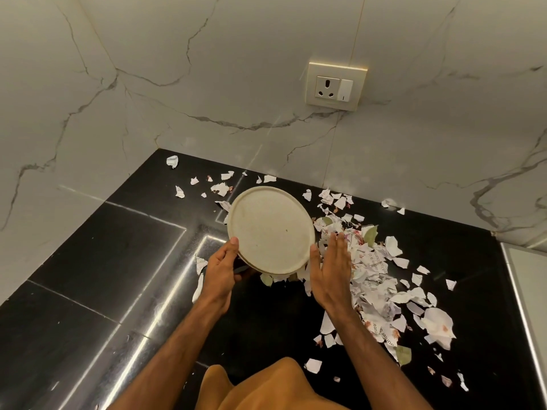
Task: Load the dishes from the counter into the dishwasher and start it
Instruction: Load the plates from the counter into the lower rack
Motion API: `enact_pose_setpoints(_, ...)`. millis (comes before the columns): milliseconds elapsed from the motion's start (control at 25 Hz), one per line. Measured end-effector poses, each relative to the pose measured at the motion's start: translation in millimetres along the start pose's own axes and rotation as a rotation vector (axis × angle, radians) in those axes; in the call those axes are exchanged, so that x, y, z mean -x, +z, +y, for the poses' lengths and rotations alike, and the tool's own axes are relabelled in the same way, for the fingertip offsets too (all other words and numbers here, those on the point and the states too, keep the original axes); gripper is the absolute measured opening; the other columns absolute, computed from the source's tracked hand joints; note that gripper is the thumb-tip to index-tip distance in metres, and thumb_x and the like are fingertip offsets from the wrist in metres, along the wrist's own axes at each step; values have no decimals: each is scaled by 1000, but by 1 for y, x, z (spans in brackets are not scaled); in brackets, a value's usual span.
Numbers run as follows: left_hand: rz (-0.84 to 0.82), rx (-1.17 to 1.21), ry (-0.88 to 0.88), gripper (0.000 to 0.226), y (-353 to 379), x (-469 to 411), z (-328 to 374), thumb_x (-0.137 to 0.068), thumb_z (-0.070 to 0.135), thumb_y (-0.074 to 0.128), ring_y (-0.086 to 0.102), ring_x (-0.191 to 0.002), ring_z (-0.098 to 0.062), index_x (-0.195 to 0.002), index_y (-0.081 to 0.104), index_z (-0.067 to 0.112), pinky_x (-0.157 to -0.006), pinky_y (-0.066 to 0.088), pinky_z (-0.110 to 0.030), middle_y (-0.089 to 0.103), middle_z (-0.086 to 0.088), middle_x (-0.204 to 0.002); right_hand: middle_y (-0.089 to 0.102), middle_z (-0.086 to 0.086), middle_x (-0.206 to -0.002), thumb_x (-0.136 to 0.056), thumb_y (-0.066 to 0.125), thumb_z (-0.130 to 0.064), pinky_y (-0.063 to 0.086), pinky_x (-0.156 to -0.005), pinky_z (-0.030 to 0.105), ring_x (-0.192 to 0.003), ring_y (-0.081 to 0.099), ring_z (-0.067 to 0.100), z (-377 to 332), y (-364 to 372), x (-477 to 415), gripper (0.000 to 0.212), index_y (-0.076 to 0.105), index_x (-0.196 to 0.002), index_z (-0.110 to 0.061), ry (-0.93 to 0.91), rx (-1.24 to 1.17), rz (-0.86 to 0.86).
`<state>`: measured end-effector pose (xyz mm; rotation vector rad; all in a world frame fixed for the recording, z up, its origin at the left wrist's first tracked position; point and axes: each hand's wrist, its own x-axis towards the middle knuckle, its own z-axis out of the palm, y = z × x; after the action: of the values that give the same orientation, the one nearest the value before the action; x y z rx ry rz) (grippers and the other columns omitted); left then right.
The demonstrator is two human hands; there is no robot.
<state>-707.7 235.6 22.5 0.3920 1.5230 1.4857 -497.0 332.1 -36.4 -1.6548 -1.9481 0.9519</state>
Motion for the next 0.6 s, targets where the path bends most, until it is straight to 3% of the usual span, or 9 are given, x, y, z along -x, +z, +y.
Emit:
enact_pose_setpoints(80, 8, 24, 4, 32, 1, -2, 4, -104, 39, 52, 73, -105, -28, -115, 72, 17, -75, 62, -38, 74, -11, -116, -11, -11, -174, -100, 15, -78, -1, -129, 47, -159, -12, 8, 0, -3, 6, 80, -5, -166, -37, -62, -33, -1)
enact_pose_setpoints(200, -10, -10, 9, 31, 6, -1, 2, -105, 38, 52, 71, -106, -30, -114, 71, 15, -74, 62, -37, 72, -13, -115, -19, -19, -171, -104, 19, -70, -5, -125, 47, -158, -17, 9, -12, -8, 16, 67, -7, -163, -48, -279, 3, -140)
enact_pose_setpoints(280, -38, -20, -4, 34, 10, 1, -2, -105, 38, 52, 71, -107, -31, -118, 70, 12, -77, 62, -38, 71, -15, -117, -22, -19, -170, -109, 19, -62, -9, -128, 50, -157, -21, 7, -13, -5, 20, 64, -11, -163, -46, -427, 101, -224)
enact_pose_setpoints(320, -48, -23, -10, 35, 12, 2, -3, -105, 38, 51, 70, -108, -32, -120, 69, 11, -79, 62, -40, 71, -15, -118, -23, -19, -170, -109, 17, -62, -10, -129, 52, -157, -22, 6, -10, -2, 20, 65, -14, -163, -43, -435, 145, -241)
enact_pose_setpoints(480, -37, -19, -21, 36, 8, 4, -6, -106, 38, 49, 69, -113, -33, -120, 69, 11, -85, 61, -44, 70, -15, -121, -33, -12, -168, -99, 9, -79, -8, -128, 56, -155, -30, 10, 7, 1, 15, 84, -20, -163, -33, -120, 156, -141)
enact_pose_setpoints(600, -31, -28, -20, 36, 6, 4, -7, -106, 39, 49, 70, -112, -31, -118, 69, 12, -86, 61, -44, 71, -14, -121, -33, -13, -168, -103, 19, -73, -12, -127, 51, -155, -28, 10, 6, -6, 20, 77, -15, -163, -40, -244, 109, -92)
